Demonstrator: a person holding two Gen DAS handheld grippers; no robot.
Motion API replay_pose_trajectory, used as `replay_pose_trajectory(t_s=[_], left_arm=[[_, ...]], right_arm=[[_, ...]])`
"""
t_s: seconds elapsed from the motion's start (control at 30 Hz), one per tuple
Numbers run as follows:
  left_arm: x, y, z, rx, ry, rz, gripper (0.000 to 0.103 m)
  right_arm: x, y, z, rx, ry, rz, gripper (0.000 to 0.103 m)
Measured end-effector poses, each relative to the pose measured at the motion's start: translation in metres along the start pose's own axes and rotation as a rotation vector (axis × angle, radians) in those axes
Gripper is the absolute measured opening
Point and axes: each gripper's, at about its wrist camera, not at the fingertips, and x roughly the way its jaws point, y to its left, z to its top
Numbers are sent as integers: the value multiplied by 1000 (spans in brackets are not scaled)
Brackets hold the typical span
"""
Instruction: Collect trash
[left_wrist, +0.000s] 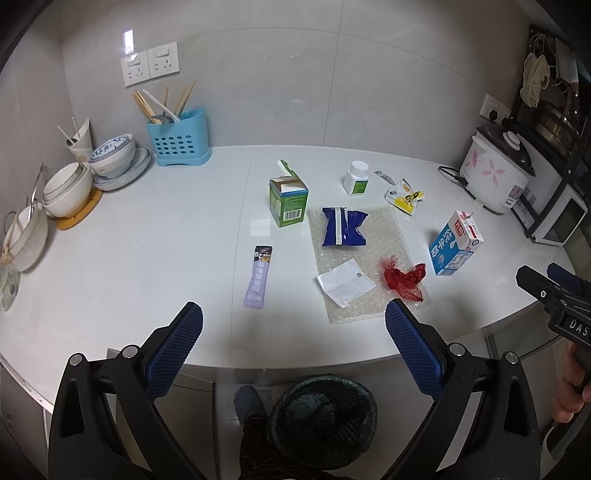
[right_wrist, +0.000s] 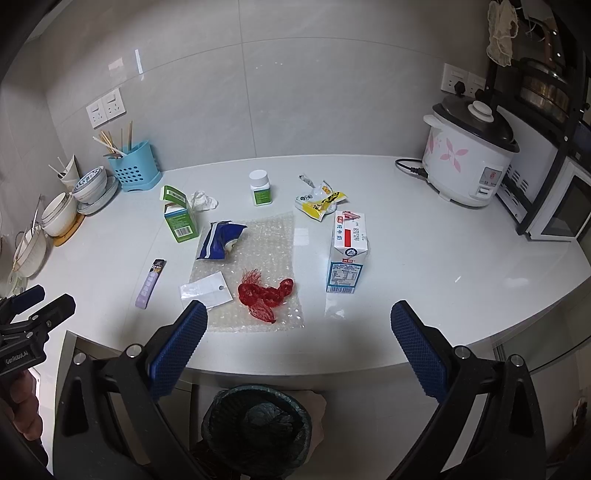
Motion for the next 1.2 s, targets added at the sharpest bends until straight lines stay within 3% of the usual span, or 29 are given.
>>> replay_pose_trajectory(t_s=[1.2], left_arm=[[7, -8, 4, 9, 30, -28, 97]], right_arm=[[6, -8, 4, 14, 19, -8, 96]])
